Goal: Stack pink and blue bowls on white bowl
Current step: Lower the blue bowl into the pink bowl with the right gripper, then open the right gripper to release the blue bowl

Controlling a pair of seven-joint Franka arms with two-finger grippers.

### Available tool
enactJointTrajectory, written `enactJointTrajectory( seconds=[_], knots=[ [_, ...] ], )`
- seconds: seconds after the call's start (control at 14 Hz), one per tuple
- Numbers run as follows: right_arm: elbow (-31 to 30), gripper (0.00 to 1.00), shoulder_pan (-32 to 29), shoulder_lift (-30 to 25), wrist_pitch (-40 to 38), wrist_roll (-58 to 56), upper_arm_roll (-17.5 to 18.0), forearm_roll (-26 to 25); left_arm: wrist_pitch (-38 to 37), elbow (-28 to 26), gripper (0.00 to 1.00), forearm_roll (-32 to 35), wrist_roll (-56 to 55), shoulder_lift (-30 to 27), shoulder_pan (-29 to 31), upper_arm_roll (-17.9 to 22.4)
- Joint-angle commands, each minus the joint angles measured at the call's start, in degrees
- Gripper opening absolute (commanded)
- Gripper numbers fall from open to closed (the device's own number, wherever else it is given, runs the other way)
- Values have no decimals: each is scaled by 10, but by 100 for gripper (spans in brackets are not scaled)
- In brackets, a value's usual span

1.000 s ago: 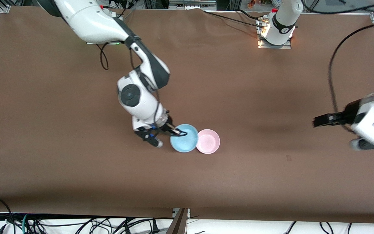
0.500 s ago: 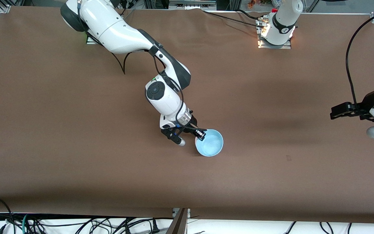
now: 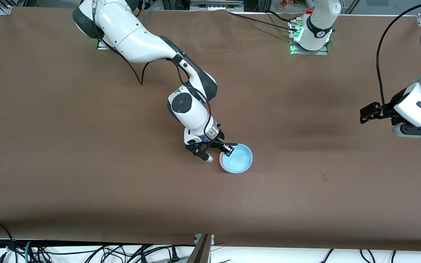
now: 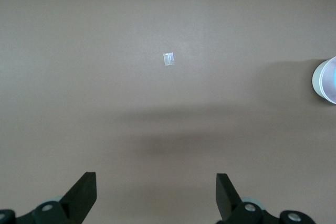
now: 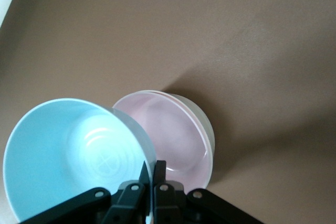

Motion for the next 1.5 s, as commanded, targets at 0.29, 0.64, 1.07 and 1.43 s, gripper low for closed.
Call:
enactJointTrajectory(
  seconds=[0.29, 0.64, 1.07, 1.43],
  knots=[
    [12, 0, 3, 5, -41, -5, -16, -34, 9, -22, 100, 3, 13, -21, 2, -7],
    [13, 0, 4, 5, -42, -5, -17, -40, 5, -22, 100, 3, 13, -20, 2, -7],
    [13, 0, 7, 6, -53, -4, -17, -57, 4, -22, 100, 3, 13, -20, 2, -7],
    [12, 0, 13, 6, -53, -5, -18, -77, 3, -22, 100, 3, 13, -20, 2, -7]
  ],
)
